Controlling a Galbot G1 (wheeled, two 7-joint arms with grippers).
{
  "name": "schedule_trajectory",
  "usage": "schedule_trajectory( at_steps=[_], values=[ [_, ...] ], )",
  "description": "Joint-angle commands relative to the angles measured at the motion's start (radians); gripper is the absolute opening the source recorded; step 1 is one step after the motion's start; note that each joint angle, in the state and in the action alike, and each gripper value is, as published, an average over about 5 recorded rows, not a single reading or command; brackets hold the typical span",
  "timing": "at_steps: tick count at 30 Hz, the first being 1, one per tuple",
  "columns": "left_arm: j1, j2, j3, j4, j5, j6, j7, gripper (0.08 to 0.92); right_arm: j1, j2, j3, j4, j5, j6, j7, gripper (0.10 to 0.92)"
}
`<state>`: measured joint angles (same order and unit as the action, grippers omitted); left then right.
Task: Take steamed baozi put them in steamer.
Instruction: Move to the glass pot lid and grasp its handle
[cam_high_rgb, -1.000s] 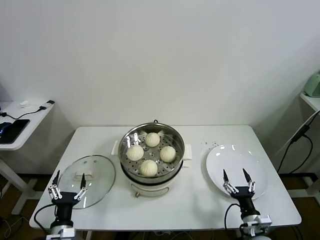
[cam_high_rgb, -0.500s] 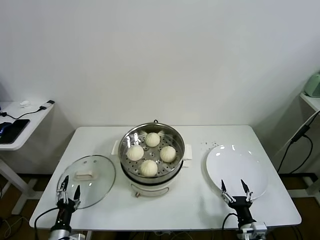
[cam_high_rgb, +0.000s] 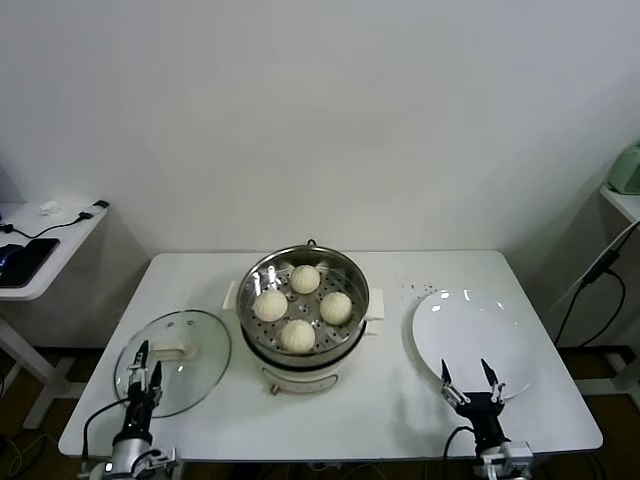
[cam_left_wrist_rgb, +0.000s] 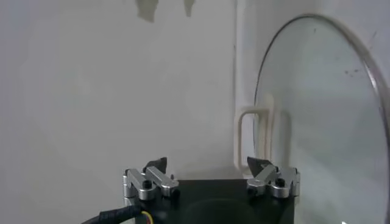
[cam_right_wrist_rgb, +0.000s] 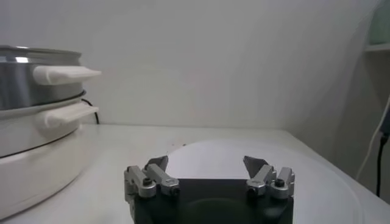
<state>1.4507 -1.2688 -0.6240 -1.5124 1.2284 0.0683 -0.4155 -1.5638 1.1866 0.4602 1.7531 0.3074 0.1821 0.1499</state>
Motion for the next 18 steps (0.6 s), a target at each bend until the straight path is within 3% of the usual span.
schedule_trajectory(
  at_steps=[1, 18],
  values=[
    [-0.129, 0.021, 0.021, 0.116, 0.003, -0.006, -0.004, 0.823, -0.006, -0.001, 0.0, 0.012, -0.006, -0.017, 0.006, 0.823],
    [-0.164, 0.033, 0.04, 0.196, -0.024, -0.043, -0.008, 0.823, -0.004, -0.008, -0.002, 0.039, -0.025, -0.036, 0.011, 0.823]
  ],
)
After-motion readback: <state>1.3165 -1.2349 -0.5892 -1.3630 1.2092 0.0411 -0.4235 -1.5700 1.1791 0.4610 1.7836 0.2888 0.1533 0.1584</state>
